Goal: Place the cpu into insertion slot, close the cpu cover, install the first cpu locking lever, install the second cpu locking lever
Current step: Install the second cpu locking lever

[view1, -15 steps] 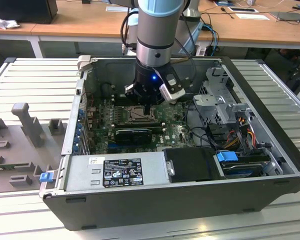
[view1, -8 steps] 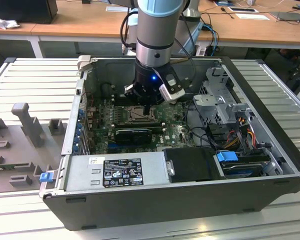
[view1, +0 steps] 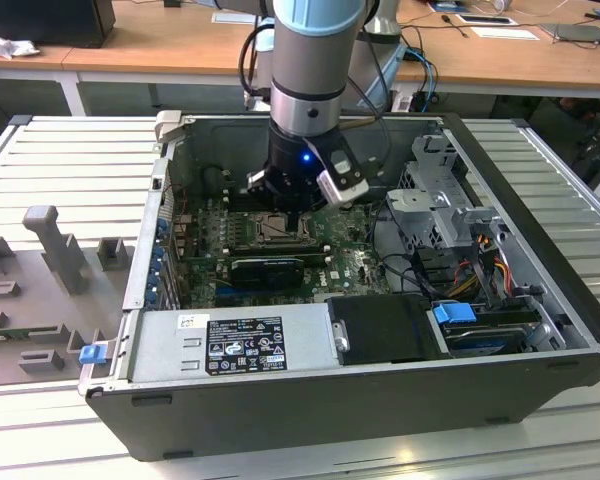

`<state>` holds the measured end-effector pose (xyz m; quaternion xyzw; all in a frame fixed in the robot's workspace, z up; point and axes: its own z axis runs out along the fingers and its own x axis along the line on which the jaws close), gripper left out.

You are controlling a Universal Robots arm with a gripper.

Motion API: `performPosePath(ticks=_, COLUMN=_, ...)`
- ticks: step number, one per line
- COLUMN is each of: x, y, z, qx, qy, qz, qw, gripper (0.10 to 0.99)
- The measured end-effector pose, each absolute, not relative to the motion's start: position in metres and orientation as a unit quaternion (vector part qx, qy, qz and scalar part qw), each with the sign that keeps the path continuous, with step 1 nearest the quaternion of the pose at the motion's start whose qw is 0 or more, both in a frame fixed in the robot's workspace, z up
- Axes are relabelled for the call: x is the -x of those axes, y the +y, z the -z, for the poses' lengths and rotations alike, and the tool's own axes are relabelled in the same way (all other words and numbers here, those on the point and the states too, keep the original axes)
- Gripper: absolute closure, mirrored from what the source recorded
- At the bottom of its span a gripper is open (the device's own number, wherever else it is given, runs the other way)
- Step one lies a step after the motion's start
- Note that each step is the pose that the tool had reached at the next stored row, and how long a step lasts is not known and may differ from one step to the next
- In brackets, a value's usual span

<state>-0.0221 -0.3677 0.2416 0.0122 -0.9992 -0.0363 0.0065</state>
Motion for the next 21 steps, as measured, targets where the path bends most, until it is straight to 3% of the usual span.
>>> performPosePath(ticks=6, x=0.026, y=-0.374, z=-0.241, qx=-0.012, qy=-0.998, qz=0.056, qw=0.006, gripper=0.980)
performPosePath(ticks=21, x=0.052, y=-0.378, z=-0.227, qx=-0.015, qy=-0.998, qz=0.058, qw=0.006, gripper=0.980)
